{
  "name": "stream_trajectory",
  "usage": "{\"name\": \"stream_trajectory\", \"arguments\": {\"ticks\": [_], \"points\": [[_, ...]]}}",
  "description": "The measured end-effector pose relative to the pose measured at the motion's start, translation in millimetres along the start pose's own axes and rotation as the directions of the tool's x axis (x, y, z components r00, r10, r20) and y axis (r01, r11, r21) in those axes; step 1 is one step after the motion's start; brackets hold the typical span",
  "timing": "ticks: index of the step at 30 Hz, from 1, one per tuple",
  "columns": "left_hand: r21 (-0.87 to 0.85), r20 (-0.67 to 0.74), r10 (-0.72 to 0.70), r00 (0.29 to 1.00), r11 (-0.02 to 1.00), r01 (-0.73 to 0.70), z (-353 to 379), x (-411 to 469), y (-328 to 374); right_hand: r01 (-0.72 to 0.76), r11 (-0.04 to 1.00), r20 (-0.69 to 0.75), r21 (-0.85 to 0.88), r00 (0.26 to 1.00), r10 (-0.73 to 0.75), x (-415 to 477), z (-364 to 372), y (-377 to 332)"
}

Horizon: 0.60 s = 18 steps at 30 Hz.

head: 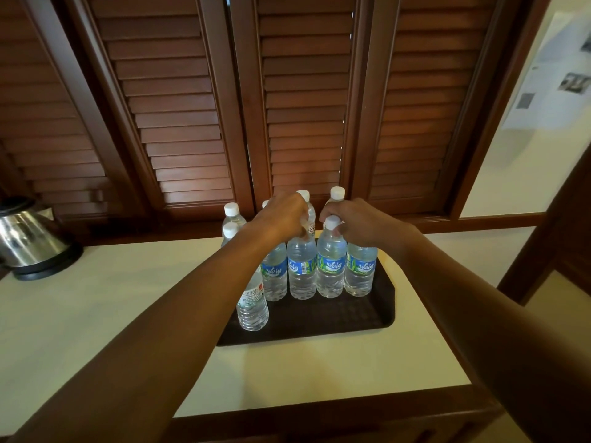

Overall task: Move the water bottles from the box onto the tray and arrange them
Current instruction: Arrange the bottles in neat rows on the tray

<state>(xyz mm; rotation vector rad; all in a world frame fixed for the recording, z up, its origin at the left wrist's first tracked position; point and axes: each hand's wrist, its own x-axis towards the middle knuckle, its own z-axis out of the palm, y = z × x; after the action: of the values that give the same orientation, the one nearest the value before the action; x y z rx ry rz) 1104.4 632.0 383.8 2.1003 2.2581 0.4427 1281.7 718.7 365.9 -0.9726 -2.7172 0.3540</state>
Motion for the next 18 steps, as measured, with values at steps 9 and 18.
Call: {"name": "stream_trajectory", "arguments": {"ticks": [9,18], "points": [[-0.259,-0.292,-0.098,0.951,0.966,0.02,-57,-49,-56,0.139,0.983,-0.298,0.122,0.95,-0.097,-18,-7,-44],[-0.311,-0.033,-0.187,0.982,0.936,0.168,-16,-82,-130,0.246,0.945,-0.133,0.213,0.966,-0.222,-9,49,-129]]}}
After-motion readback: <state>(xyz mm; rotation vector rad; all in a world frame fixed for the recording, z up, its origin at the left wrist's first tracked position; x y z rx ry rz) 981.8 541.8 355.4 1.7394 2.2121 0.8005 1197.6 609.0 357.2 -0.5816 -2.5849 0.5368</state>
